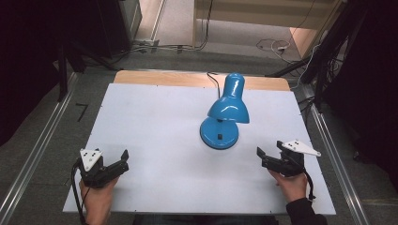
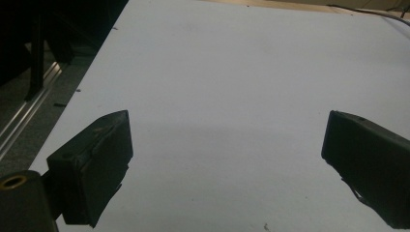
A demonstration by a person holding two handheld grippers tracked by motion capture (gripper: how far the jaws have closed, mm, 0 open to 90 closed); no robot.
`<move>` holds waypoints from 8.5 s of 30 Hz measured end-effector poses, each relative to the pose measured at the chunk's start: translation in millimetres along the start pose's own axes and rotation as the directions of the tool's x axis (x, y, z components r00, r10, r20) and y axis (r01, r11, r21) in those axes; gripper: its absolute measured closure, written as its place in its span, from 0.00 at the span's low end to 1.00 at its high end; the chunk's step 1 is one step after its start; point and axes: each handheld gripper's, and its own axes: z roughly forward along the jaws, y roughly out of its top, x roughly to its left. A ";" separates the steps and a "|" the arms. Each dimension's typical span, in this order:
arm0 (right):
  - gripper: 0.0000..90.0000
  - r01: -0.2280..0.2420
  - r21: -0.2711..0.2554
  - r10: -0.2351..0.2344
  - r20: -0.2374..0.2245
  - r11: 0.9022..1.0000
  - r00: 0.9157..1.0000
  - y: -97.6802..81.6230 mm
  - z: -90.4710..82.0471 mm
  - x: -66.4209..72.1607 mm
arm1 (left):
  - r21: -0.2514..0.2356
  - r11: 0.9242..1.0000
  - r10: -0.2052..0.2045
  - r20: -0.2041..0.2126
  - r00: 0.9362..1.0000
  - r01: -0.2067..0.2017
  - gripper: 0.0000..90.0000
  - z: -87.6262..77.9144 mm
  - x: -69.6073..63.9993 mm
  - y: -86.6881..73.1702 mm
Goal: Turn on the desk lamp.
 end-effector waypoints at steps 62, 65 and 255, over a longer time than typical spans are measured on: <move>0.16 0.046 0.011 -0.045 -0.064 0.999 0.997 20.6 29.1 37.5 | 0.009 1.000 -0.003 0.010 1.000 0.003 0.06 -0.7 0.9 -0.3; 0.16 0.044 0.015 -0.043 -0.067 0.999 0.997 20.9 30.5 39.3 | 0.009 1.000 -0.003 0.012 1.000 0.003 0.06 -0.7 0.9 -0.3; 0.24 -0.139 0.005 0.138 0.092 0.990 0.986 -37.7 -45.0 -76.8 | 0.066 0.998 -0.022 0.029 0.999 0.020 0.07 -1.2 6.4 -6.2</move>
